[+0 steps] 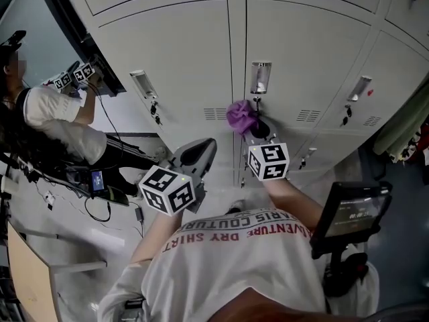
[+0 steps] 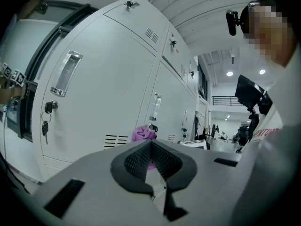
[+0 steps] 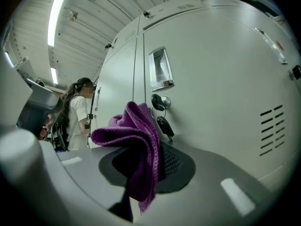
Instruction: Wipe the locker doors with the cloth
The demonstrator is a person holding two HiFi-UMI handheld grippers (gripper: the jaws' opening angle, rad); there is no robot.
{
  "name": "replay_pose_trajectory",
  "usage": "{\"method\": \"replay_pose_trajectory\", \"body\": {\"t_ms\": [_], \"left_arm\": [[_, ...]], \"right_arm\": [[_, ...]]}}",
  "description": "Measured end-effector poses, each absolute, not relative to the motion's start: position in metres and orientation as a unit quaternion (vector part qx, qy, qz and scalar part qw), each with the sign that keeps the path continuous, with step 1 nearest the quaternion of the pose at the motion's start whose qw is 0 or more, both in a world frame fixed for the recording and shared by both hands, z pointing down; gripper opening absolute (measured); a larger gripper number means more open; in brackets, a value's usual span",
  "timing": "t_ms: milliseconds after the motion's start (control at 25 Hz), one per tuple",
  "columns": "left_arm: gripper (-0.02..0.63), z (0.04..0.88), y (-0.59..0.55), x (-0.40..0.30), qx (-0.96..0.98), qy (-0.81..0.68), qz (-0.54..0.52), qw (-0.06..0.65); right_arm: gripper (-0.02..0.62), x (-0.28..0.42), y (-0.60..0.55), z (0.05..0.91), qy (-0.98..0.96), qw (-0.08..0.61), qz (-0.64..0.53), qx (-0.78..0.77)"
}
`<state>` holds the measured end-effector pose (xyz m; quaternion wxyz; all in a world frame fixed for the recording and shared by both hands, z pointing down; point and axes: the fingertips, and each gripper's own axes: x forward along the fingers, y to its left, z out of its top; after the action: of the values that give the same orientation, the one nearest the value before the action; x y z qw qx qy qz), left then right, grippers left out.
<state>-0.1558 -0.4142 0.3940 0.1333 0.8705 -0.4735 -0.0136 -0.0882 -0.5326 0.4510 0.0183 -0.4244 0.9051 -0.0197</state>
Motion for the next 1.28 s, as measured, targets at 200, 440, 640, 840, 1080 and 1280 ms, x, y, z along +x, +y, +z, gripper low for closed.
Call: {"method": "replay_pose_trajectory", "body": {"t_ms": [200, 440, 640, 840, 1080, 1280], "left_arm": [[0.002, 0.394, -0.414, -0.15, 0.873, -0.469, -0.01, 0.131], [0.002, 0.395, -0.417, -0.14, 0.879, -0.458, -0.008, 0.133], [0.002, 0.395, -0.423, -0.129, 0.888, -0.442, -0.008, 0.131], [0.002, 0.394, -0.425, -0.111, 0.896, -0.424, -0.005, 0.13], [0.002, 0.394, -0.429, -0.091, 0.906, -0.403, -0.004, 0.131], [0.002, 0.395, -0.432, -0.081, 0.911, -0.391, -0.005, 0.132]], "right_arm": [[0.061, -0.082, -0.532, 0.45, 0.903, 0.018, -0.011, -0.429], [0.066, -0.06, -0.537, 0.45, 0.894, 0.019, -0.009, -0.448], [0.067, -0.029, -0.544, 0.45, 0.879, 0.021, -0.011, -0.477], [0.067, 0.019, -0.548, 0.446, 0.858, 0.028, -0.007, -0.513], [0.066, 0.088, -0.554, 0.434, 0.821, 0.038, 0.004, -0.57], [0.066, 0.145, -0.56, 0.435, 0.786, 0.045, -0.006, -0.617]]}}
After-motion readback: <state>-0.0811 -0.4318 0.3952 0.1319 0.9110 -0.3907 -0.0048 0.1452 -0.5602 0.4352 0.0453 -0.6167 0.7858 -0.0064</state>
